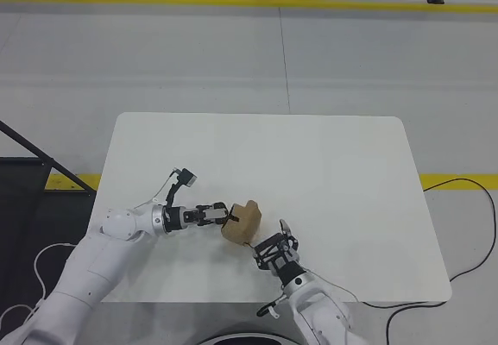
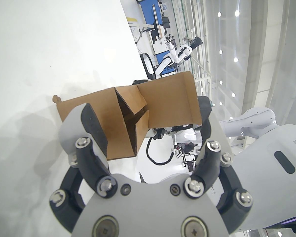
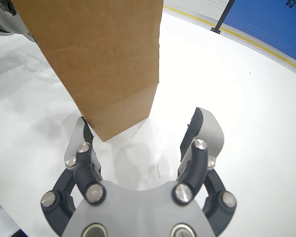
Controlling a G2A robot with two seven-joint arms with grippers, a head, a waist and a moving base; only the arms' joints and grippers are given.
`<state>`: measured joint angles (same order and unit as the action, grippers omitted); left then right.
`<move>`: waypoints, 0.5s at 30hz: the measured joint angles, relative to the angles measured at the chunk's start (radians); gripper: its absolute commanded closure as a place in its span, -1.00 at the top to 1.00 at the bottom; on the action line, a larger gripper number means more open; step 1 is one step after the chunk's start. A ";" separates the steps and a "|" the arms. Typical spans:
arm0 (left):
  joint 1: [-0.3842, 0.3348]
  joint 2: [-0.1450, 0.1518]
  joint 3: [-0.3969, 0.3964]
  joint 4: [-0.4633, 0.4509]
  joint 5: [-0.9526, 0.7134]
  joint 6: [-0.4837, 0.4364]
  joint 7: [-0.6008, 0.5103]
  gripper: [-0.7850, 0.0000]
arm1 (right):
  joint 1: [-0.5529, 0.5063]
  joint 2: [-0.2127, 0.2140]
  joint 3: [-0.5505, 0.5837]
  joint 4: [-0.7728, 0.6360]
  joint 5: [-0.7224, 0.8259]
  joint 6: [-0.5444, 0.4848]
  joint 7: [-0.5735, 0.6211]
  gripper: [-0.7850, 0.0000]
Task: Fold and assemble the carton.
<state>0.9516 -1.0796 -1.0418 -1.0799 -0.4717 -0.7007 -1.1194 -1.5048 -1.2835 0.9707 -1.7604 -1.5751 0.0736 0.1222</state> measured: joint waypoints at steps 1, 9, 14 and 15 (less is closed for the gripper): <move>0.000 0.001 -0.001 0.000 -0.001 0.000 0.000 1.00 | -0.001 0.000 0.005 -0.001 0.005 -0.002 0.001 0.88; 0.003 0.007 -0.015 -0.015 -0.003 0.003 -0.003 1.00 | -0.018 0.006 0.059 -0.007 0.052 -0.048 -0.010 0.91; 0.007 0.010 -0.020 -0.028 0.000 0.003 -0.003 1.00 | -0.022 0.007 0.090 -0.012 0.089 -0.059 0.001 0.85; 0.007 0.010 -0.021 -0.031 0.000 0.003 -0.003 1.00 | -0.021 0.007 0.095 -0.013 0.099 -0.064 0.003 0.82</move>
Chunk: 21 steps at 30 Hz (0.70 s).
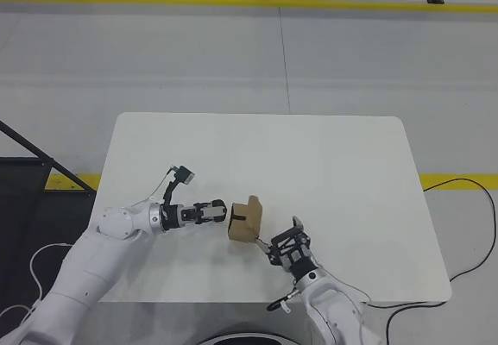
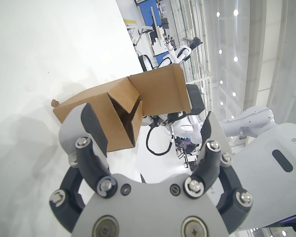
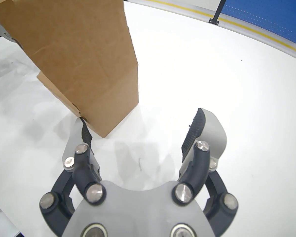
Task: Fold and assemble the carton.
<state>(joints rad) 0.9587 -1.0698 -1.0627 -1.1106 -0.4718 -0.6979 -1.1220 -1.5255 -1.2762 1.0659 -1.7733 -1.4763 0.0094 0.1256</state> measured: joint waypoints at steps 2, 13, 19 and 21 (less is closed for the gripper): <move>0.002 0.001 -0.002 -0.006 0.001 0.000 0.000 1.00 | 0.001 0.002 0.013 -0.007 0.018 -0.029 -0.009 0.81; 0.010 0.005 -0.007 -0.023 0.009 -0.004 0.004 1.00 | -0.023 0.036 0.191 -0.077 0.173 -0.321 -0.088 0.76; 0.010 0.003 0.001 -0.024 0.013 -0.005 0.005 1.00 | 0.065 0.039 0.225 -0.067 0.267 -0.382 0.034 0.76; 0.007 0.001 0.006 -0.020 0.012 -0.006 0.006 1.00 | 0.096 0.037 0.208 -0.060 0.276 -0.388 0.068 0.76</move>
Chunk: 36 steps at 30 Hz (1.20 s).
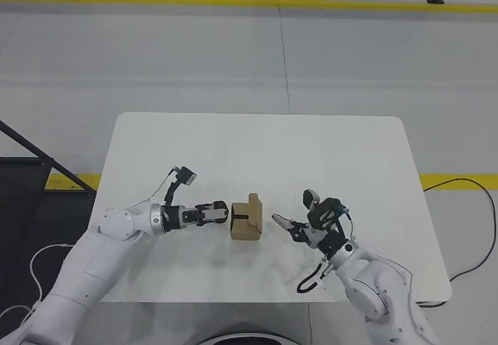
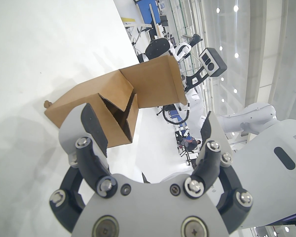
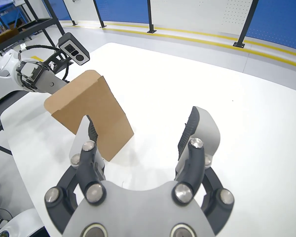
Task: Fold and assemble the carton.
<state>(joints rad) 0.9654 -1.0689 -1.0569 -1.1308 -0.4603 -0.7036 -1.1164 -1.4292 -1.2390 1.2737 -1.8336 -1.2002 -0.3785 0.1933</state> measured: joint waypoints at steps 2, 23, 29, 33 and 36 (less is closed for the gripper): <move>-0.003 -0.002 0.005 0.005 -0.004 -0.001 0.001 1.00 | 0.022 -0.002 -0.018 0.008 -0.002 0.001 0.018 0.76; -0.017 -0.016 0.033 0.035 -0.043 -0.021 0.021 1.00 | 0.124 -0.022 -0.154 0.047 -0.069 0.095 0.113 0.77; -0.006 -0.011 0.019 0.036 -0.074 -0.028 0.028 1.00 | 0.142 -0.026 -0.171 0.061 -0.069 0.102 0.123 0.79; -0.003 -0.007 0.015 0.033 -0.074 -0.025 0.025 1.00 | 0.157 -0.030 -0.189 0.070 -0.077 0.113 0.141 0.77; -0.002 -0.006 0.017 0.030 -0.070 -0.024 0.024 1.00 | 0.172 -0.034 -0.206 0.080 -0.083 0.123 0.153 0.79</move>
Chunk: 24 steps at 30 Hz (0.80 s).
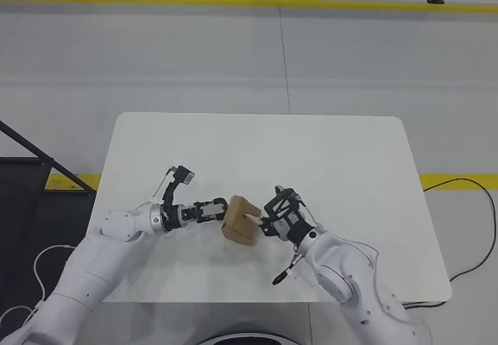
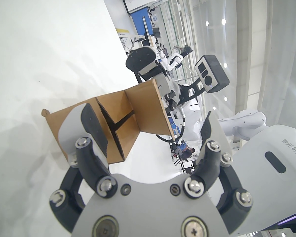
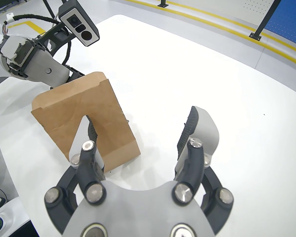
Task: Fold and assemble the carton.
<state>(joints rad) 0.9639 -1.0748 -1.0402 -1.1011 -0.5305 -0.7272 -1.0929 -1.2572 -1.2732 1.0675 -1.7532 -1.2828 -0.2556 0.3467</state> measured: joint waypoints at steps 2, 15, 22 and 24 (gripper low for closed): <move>-0.001 0.000 0.002 0.000 0.001 0.001 -0.001 1.00 | 0.010 -0.003 -0.010 0.007 -0.004 0.010 0.009 0.80; -0.006 0.010 -0.029 0.031 0.061 -0.003 0.021 1.00 | 0.046 -0.014 -0.035 0.051 0.005 0.025 0.022 0.80; 0.022 0.030 -0.078 -0.021 0.239 0.059 0.122 1.00 | 0.048 -0.016 -0.035 0.063 0.008 0.022 0.014 0.79; 0.038 0.035 -0.090 -0.053 0.291 0.080 0.161 1.00 | 0.046 -0.016 -0.034 0.065 0.010 0.020 0.011 0.80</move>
<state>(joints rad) 1.0016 -1.0400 -1.1304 -1.1545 -0.2397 -0.6475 -0.9318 -1.2107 -1.2889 1.0339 -1.6879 -1.2733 -0.2360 0.3579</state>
